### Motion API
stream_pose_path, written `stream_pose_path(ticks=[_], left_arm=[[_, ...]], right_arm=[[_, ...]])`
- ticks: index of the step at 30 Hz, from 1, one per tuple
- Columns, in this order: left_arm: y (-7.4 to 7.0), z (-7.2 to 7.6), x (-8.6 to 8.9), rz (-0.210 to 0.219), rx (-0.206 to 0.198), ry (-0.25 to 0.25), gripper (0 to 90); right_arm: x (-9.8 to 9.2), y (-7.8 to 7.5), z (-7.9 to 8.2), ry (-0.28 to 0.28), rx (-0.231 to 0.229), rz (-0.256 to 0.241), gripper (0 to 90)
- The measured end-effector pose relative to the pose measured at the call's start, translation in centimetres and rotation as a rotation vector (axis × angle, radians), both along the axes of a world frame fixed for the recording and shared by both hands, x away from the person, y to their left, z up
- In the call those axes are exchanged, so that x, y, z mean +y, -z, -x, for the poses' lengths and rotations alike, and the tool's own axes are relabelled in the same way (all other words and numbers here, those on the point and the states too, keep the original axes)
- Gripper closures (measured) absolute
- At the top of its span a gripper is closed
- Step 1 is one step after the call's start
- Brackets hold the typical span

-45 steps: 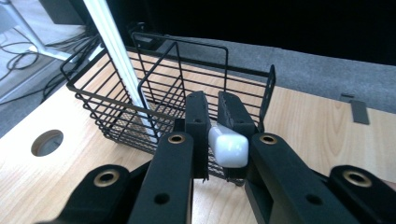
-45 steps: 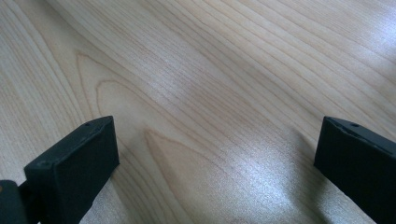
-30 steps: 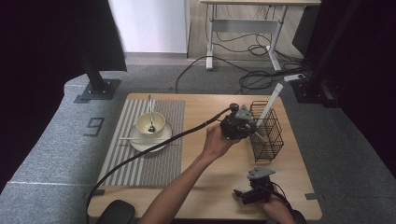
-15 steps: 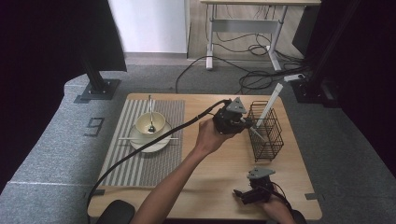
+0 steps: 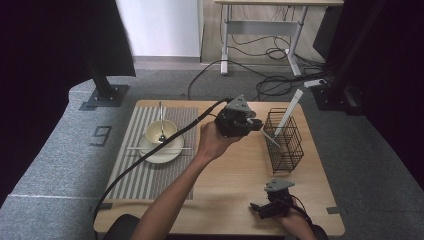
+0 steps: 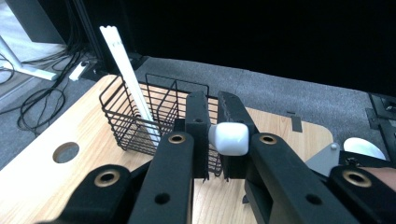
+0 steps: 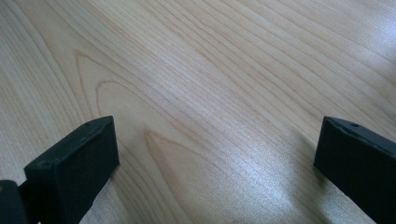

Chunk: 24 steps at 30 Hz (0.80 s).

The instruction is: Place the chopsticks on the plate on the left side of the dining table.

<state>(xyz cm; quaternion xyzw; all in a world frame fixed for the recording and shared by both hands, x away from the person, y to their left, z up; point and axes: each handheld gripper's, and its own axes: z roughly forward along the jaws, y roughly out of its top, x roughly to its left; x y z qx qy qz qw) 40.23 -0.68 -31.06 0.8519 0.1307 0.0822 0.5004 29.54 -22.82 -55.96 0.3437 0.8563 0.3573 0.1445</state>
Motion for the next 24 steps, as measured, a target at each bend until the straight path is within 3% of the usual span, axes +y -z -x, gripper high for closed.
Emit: stream_pose_path(ticks=[9, 24], left_arm=[[-0.7, 0.5, 1.8, -0.022, -0.011, -0.002, 83.2], [1.0, 0.9, 5.8, -0.022, 0.033, -0.021, 83.2]], right_arm=[[0.0, 0.0, 0.0, -0.004, 0.001, 0.001, 0.0], [0.1, 0.0, -0.2, -0.007, 0.005, -0.001, 0.0]])
